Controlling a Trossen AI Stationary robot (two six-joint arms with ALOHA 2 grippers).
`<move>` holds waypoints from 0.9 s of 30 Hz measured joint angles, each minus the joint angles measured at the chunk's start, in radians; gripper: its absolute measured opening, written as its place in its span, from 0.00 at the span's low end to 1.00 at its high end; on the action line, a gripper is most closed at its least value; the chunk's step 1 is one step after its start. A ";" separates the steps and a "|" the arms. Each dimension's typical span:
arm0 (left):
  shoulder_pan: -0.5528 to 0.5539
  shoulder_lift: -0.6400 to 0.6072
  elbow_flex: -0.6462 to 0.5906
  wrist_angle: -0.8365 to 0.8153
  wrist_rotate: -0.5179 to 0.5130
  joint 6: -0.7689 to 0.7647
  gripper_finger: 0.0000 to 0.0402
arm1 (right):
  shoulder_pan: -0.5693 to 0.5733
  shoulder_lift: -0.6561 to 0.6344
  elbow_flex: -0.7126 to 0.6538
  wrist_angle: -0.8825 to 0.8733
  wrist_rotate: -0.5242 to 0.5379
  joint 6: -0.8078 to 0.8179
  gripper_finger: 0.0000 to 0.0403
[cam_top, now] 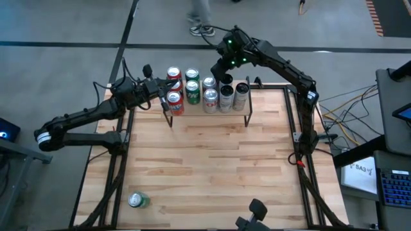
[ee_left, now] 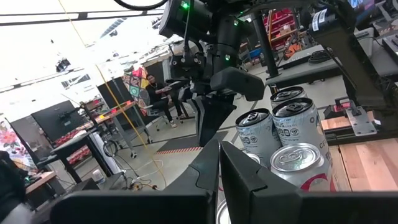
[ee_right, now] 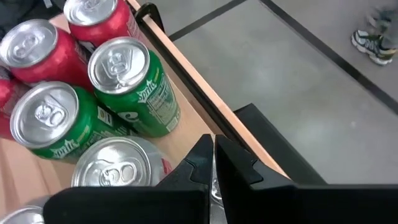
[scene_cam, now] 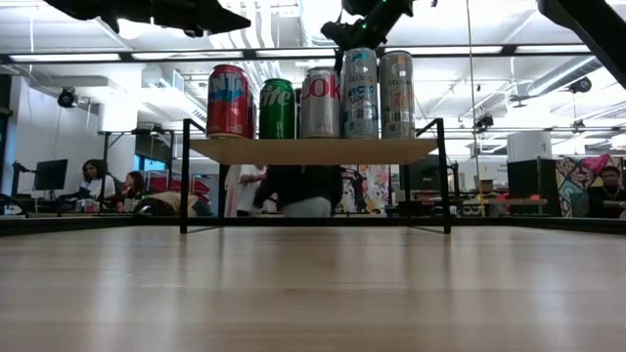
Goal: Place canned beverage on shelf
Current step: Put the silver soda can on the shelf aligned with the other silver soda can
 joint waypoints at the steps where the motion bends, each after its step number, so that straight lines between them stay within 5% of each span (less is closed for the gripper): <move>1: 0.000 0.002 0.000 0.001 0.000 0.000 0.00 | 0.000 -0.001 0.006 -0.001 0.001 -0.003 0.02; 13: -0.003 0.126 0.080 0.033 0.108 -0.087 0.00 | -0.002 -0.029 0.100 -0.111 0.001 -0.182 0.02; 27: -0.001 0.480 0.581 -0.402 0.105 0.016 0.00 | -0.015 -0.120 0.100 -0.244 -0.006 -0.256 0.02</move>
